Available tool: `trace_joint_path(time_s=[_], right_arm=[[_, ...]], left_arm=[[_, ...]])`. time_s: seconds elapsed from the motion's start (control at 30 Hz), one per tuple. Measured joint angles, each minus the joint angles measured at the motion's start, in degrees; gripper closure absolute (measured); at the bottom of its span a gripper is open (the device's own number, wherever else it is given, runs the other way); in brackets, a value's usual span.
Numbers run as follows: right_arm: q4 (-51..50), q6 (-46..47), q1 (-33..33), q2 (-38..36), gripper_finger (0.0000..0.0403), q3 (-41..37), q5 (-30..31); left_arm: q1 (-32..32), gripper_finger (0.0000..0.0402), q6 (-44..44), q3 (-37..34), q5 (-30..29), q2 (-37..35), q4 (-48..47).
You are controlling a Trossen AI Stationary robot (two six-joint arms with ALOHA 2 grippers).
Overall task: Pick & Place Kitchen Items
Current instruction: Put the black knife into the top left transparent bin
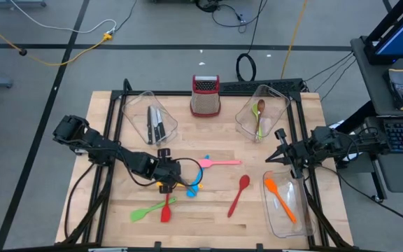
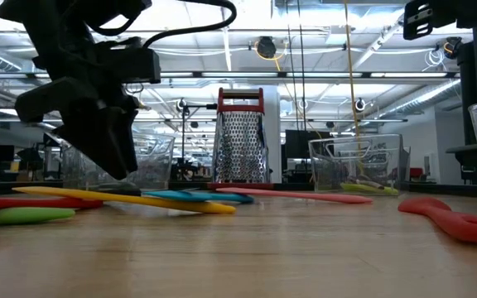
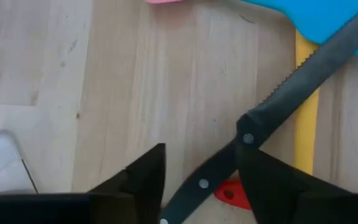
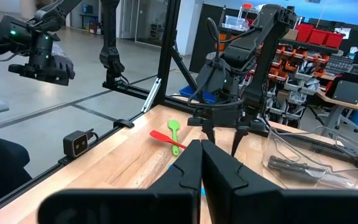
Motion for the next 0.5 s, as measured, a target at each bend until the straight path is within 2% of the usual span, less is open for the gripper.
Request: trace_joint_path(time_s=[0.2, 0.5], right_arm=[[0.00, 0.02, 0.00, 0.00, 0.0403, 0.00, -0.02], [0.00, 0.59, 0.00, 0.00, 0.0403, 0.00, -0.02]], left_arm=[[-0.22, 0.0160, 3.73, 0.00, 1.69, 0.00, -0.02], [-0.09, 0.0156, 11.92, 0.00, 3.20, 0.00, 0.00]])
